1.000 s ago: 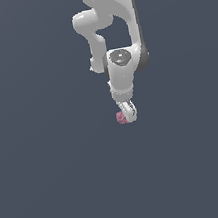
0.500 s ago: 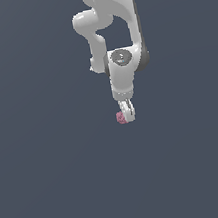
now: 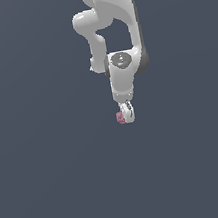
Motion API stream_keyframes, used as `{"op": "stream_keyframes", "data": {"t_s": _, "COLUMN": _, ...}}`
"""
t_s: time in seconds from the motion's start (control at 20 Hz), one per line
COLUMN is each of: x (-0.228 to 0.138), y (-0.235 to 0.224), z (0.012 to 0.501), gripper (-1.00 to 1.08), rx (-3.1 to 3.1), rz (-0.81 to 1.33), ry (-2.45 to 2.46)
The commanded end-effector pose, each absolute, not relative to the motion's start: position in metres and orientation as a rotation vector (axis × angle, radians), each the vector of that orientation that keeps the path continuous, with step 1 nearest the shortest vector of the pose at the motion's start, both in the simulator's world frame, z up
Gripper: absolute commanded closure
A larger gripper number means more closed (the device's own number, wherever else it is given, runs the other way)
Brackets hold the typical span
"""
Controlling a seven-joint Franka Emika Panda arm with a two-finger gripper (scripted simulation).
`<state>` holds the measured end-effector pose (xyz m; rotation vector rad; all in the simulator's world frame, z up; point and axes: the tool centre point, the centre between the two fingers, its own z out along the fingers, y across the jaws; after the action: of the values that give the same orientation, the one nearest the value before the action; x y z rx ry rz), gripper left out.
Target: Pick up the object and move it to a goal position.
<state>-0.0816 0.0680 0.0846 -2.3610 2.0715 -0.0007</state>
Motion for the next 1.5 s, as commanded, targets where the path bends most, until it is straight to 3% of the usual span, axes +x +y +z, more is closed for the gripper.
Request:
{"op": "stream_keyframes", "data": {"t_s": 0.0, "x": -0.082, "y": 0.068, "z": 0.074, "gripper": -0.92, "rx": -2.360, "rz": 0.000, "ry": 2.074}}
{"op": "stream_keyframes", "data": {"t_s": 0.5, "x": -0.082, "y": 0.068, "z": 0.045, "gripper": -0.92, "rx": -2.358, "rz": 0.000, "ry": 2.076}}
{"op": "stream_keyframes", "data": {"t_s": 0.55, "x": -0.082, "y": 0.068, "z": 0.045, "gripper": 1.08, "rx": -2.358, "rz": 0.000, "ry": 2.076}}
{"op": "stream_keyframes", "data": {"t_s": 1.45, "x": -0.073, "y": 0.053, "z": 0.061, "gripper": 1.08, "rx": -2.356, "rz": -0.001, "ry": 2.076}}
